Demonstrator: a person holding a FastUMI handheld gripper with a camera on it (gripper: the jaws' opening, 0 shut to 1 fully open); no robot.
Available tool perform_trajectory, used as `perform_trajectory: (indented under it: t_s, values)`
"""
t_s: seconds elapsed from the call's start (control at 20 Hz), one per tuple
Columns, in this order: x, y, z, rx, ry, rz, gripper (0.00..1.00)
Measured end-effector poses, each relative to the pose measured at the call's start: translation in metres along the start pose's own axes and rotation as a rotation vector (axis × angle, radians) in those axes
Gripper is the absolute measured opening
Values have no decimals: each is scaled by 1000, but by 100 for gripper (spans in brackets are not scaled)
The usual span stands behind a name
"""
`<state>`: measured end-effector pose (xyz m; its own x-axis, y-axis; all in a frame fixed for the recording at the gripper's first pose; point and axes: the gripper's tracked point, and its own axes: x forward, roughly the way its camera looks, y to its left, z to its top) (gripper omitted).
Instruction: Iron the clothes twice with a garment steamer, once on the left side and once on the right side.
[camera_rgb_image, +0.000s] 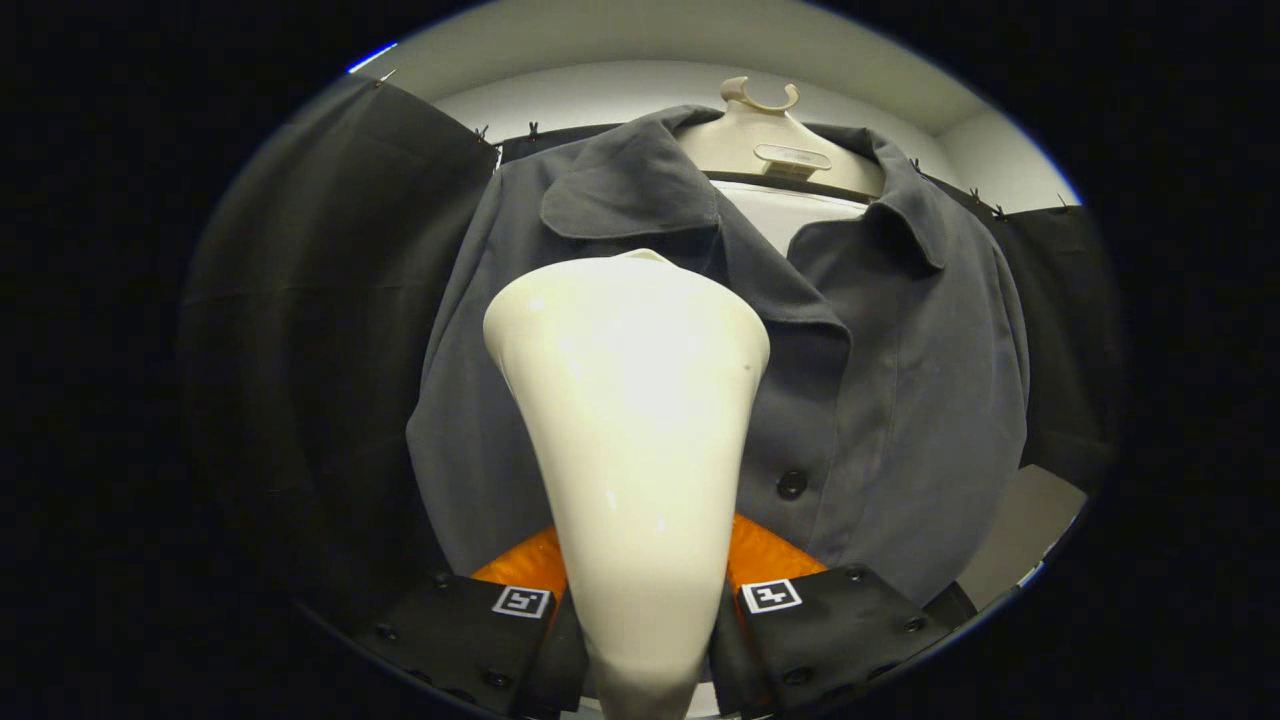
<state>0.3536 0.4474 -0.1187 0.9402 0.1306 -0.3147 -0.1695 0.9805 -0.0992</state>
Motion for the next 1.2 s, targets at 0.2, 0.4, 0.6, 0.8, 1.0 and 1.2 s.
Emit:
perform_trajectory:
  t_s: [0.2, 0.4, 0.6, 0.8, 1.0, 1.2]
  values:
    - [-9, 2, -13, -7, -9, 8, 56]
    - [-13, 4, -38, -3, 35, 14, 56]
    - [-18, 7, -67, -3, 82, 11, 55]
    - [-22, 6, -94, 3, 118, 5, 55]
    - [-29, 6, -118, 8, 156, 1, 56]
    - [-36, 6, -142, 8, 194, -6, 56]
